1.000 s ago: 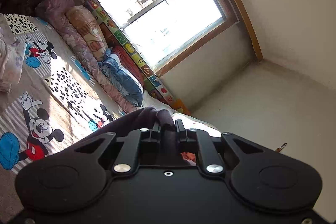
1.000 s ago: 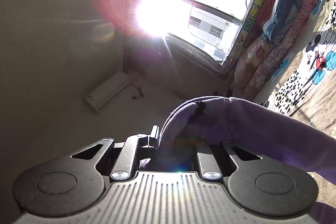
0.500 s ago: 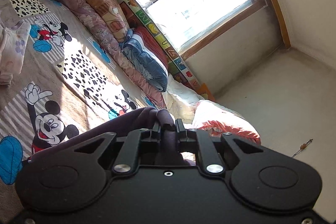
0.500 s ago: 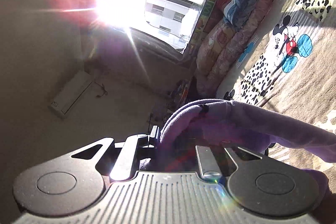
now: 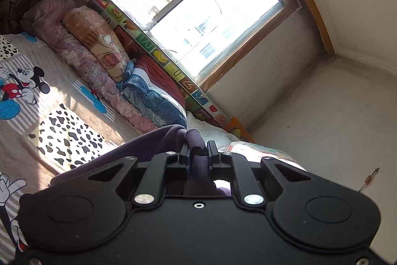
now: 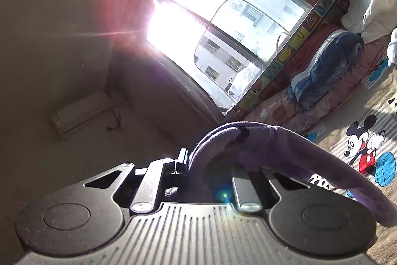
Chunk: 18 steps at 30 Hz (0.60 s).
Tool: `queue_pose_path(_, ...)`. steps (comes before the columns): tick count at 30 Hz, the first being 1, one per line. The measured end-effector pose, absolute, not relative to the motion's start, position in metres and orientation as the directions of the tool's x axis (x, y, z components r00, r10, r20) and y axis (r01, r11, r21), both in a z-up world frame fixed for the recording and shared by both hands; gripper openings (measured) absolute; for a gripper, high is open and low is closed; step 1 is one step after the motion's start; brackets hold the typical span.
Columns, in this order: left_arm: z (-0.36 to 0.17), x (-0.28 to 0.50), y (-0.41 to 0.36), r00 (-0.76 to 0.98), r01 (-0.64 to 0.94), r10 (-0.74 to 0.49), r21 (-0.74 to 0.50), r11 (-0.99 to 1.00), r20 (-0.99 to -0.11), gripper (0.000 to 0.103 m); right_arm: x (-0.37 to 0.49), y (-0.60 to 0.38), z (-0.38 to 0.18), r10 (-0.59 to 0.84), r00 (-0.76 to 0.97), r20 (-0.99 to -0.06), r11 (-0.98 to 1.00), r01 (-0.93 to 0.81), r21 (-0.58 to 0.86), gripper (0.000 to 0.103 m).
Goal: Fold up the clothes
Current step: 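Lower the sweatshirt flat onto the blanket and open both grippers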
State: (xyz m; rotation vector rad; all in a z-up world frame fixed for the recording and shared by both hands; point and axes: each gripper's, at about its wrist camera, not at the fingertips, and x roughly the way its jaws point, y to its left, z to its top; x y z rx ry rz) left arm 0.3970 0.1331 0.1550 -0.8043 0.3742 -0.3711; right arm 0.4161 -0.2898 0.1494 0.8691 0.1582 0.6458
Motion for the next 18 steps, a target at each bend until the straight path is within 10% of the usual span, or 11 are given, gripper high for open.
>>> queue_pose_path(12,-0.038,0.292,0.129,0.794,-0.077,-0.430,-0.772,0.631,-0.430,0.009,0.298,-0.277,-0.098,0.603,0.744,-0.288,0.468,-0.037,0.883,0.016)
queue_pose_path(18,-0.075,0.266,0.128,0.764,-0.153,-0.421,-0.770,0.619,-0.490,0.009,0.250,-0.271,-0.145,0.568,0.750,-0.338,0.467,0.045,0.883,0.016)
